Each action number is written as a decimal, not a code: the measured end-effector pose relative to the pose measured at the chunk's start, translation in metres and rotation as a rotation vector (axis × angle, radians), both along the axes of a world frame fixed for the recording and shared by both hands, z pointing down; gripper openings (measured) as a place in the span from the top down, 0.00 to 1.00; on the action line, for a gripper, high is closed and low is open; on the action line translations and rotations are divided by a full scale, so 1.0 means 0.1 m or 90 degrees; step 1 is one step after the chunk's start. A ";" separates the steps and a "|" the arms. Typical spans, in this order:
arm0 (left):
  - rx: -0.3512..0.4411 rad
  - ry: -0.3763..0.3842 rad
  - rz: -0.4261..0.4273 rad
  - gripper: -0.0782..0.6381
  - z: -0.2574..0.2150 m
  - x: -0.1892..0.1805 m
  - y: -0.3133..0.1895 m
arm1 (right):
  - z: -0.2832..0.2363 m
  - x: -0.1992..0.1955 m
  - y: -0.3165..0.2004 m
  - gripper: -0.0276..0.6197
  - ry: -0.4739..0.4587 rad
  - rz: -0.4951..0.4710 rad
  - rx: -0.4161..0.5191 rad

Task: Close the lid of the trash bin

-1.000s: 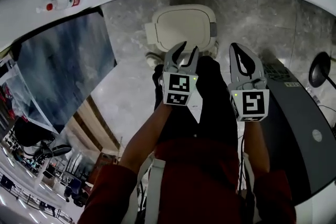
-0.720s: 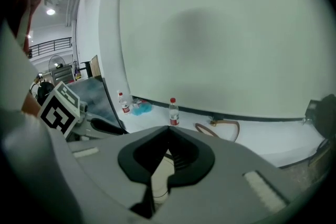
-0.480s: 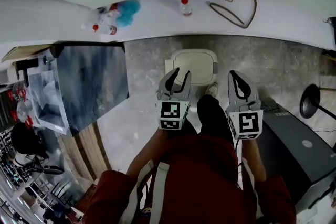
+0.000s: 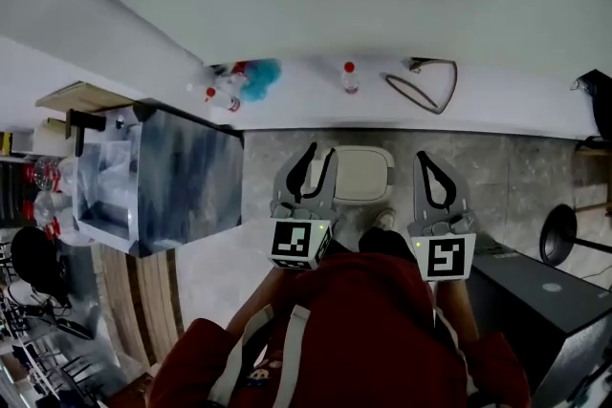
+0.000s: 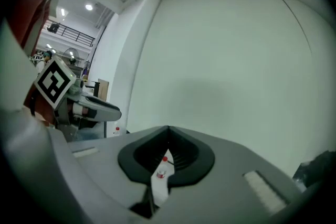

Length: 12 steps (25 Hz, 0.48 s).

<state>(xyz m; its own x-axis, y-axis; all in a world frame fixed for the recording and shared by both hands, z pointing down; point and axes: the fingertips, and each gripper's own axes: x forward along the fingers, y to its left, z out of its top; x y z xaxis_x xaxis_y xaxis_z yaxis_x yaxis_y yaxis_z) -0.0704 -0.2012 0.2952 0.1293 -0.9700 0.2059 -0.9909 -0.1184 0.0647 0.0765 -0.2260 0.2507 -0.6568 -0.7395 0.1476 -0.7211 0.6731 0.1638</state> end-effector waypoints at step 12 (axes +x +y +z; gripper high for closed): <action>0.153 -0.112 -0.084 0.80 -1.03 -0.13 0.25 | -0.69 -0.08 0.10 0.96 -0.071 -0.056 0.077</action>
<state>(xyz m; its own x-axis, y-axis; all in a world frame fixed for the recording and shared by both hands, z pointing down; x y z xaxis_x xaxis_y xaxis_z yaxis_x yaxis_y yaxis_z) -0.0835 -0.1765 0.1922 -0.0176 -0.9996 -0.0231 -0.9923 0.0203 -0.1225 0.0688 -0.2161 0.1821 -0.7265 -0.6870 -0.0159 -0.6791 0.7143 0.1693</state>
